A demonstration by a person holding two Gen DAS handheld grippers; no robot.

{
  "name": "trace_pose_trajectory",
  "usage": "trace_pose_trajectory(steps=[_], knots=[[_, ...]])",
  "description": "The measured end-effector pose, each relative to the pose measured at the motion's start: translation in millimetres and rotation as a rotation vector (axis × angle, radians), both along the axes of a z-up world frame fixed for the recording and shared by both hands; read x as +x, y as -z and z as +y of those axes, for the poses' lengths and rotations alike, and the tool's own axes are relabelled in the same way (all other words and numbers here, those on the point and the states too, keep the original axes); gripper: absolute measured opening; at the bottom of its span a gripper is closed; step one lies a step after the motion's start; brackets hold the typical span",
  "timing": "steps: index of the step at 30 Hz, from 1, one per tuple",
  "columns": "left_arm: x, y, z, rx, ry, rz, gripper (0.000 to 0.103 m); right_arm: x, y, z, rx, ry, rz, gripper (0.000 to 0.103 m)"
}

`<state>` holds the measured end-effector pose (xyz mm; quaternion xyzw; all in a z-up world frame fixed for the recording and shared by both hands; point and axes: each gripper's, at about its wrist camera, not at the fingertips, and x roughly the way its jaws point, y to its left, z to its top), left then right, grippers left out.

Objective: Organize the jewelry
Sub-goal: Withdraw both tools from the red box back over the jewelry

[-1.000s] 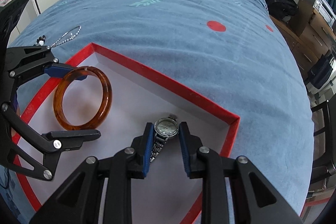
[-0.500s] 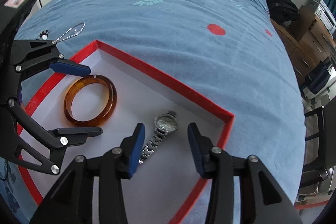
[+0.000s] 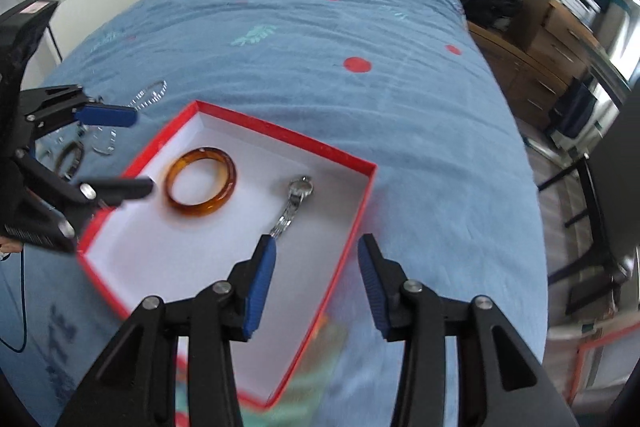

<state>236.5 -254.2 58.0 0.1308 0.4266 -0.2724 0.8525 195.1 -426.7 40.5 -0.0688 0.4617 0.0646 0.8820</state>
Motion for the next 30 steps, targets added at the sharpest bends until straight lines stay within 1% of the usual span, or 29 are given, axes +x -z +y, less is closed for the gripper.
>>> trace_pose_trajectory(steps=[4, 7, 11, 13, 16, 19, 23, 25, 30], knots=[[-33, -31, 59, -0.034, -0.077, -0.048, 0.078, -39, -28, 14, 0.046, 0.041, -0.037, 0.041], [-60, -48, 109, -0.038, -0.142, -0.085, 0.078, -69, -46, 32, 0.074, 0.056, -0.063, 0.041], [-101, -58, 167, 0.011, -0.214, -0.112, 0.079, -105, -61, 64, 0.11, 0.066, -0.084, 0.041], [-122, -62, 196, 0.016, -0.257, -0.129, 0.084, -121, -66, 82, 0.128, 0.066, -0.097, 0.041], [-149, -68, 235, 0.02, -0.317, -0.159, 0.087, -142, -72, 106, 0.154, 0.06, -0.115, 0.041], [-173, -73, 266, 0.02, -0.374, -0.186, 0.088, -158, -78, 129, 0.18, 0.046, -0.137, 0.041], [-199, -74, 289, 0.022, -0.416, -0.215, 0.089, -177, -84, 159, 0.192, 0.024, -0.168, 0.041], [-207, -71, 301, 0.01, -0.442, -0.212, 0.089, -183, -87, 172, 0.212, 0.017, -0.181, 0.041], [-223, -60, 322, -0.008, -0.502, -0.203, 0.089, -190, -85, 197, 0.216, 0.018, -0.21, 0.041]])
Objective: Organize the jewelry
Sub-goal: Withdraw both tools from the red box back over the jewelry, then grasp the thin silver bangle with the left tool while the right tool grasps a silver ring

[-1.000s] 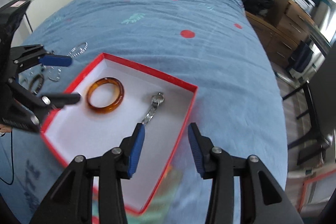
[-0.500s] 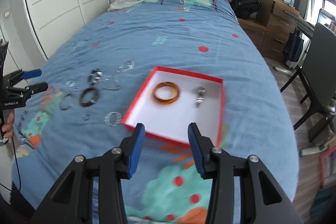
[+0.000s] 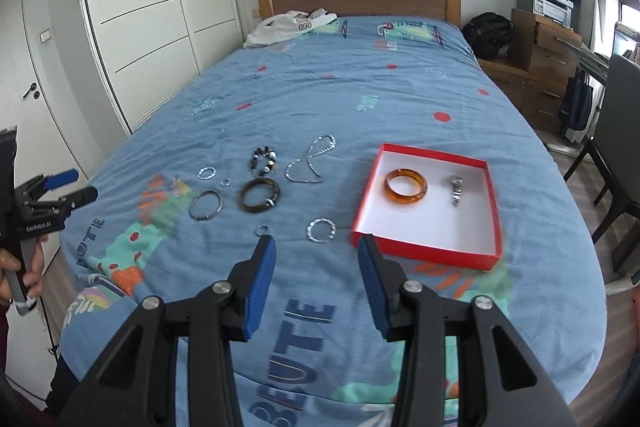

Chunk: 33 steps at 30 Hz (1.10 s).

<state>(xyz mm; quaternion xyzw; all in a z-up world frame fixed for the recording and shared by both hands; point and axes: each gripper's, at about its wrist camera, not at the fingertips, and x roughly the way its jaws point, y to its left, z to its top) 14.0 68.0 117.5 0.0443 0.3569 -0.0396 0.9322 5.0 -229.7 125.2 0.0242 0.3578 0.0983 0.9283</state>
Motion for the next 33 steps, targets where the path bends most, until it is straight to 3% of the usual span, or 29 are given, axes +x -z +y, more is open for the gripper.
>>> trace_pose_trajectory(steps=[12, 33], knots=[[19, 63, 27, -0.043, -0.086, 0.091, 0.091, 22, 44, 42, 0.006, 0.014, 0.012, 0.041], [122, 143, -8, -0.086, -0.032, 0.219, 0.096, 117, 145, 95, 0.006, -0.099, 0.164, 0.041]])
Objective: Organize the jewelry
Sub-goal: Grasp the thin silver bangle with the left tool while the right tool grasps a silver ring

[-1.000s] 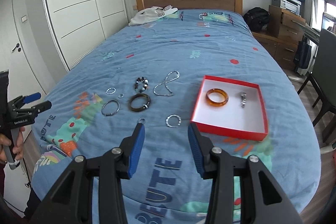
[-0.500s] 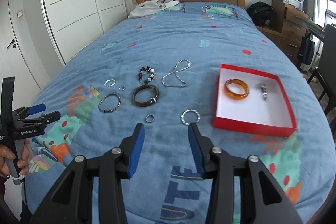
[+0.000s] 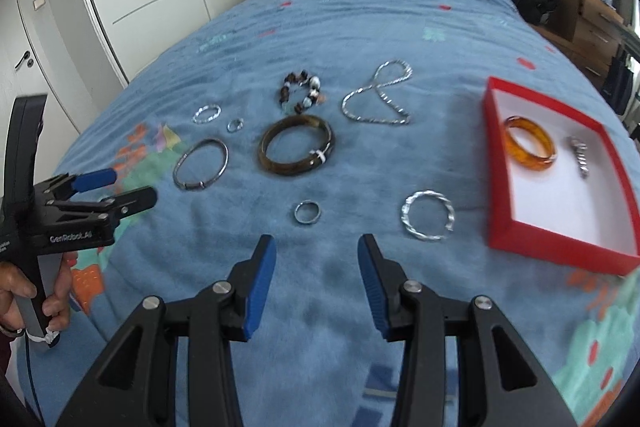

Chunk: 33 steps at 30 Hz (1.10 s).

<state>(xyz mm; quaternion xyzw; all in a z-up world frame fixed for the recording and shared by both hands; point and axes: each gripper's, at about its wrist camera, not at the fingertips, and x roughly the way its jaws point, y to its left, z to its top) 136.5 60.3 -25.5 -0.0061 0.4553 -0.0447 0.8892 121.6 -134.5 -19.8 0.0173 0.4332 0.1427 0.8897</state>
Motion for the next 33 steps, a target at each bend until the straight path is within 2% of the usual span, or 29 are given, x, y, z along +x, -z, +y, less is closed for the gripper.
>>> trace_pose_trajectory(steps=[7, 12, 24, 26, 33], knots=[[29, 18, -8, 0.005, -0.005, 0.004, 0.096, 28, 27, 14, 0.002, -0.041, 0.035, 0.041], [39, 28, -10, 0.009, -0.003, 0.015, 0.096, 38, 35, 20, -0.003, -0.041, 0.037, 0.04], [46, 39, -19, 0.042, 0.004, 0.01, 0.097, 45, 43, 21, -0.015, -0.038, 0.029, 0.02], [46, 39, -19, 0.036, 0.007, 0.006, 0.095, 44, 43, 21, -0.014, -0.044, 0.026, 0.02], [45, 36, -22, 0.028, 0.03, -0.021, 0.072, 44, 43, 21, -0.007, -0.049, 0.024, 0.02]])
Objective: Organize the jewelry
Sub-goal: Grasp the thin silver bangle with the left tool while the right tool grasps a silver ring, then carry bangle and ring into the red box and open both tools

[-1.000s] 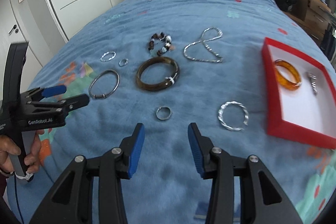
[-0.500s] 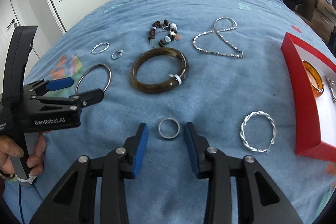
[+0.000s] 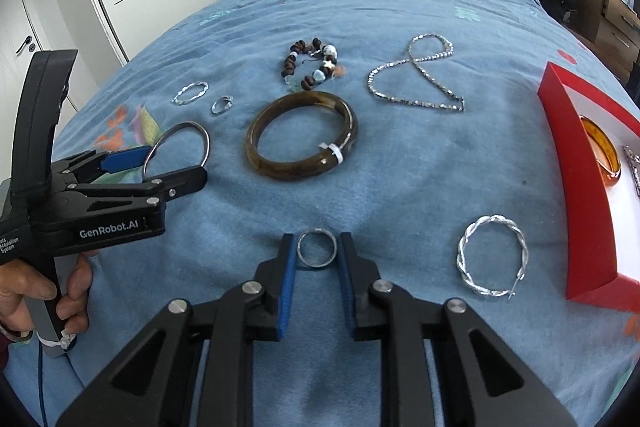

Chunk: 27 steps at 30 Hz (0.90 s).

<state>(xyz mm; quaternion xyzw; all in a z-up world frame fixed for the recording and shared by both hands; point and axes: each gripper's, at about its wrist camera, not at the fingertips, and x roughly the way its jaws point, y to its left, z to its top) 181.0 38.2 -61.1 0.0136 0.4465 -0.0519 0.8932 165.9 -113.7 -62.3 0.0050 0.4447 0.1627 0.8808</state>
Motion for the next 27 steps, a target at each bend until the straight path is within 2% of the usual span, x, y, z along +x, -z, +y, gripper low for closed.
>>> trace_pose_trajectory(steps=[14, 27], knots=[[-13, -11, -1, -0.002, 0.007, -0.021, 0.07, -7, -9, -6, 0.046, -0.014, -0.014, 0.019], [-49, -54, -7, 0.003, 0.014, -0.05, 0.07, -40, -59, -40, 0.066, 0.031, -0.083, 0.019]])
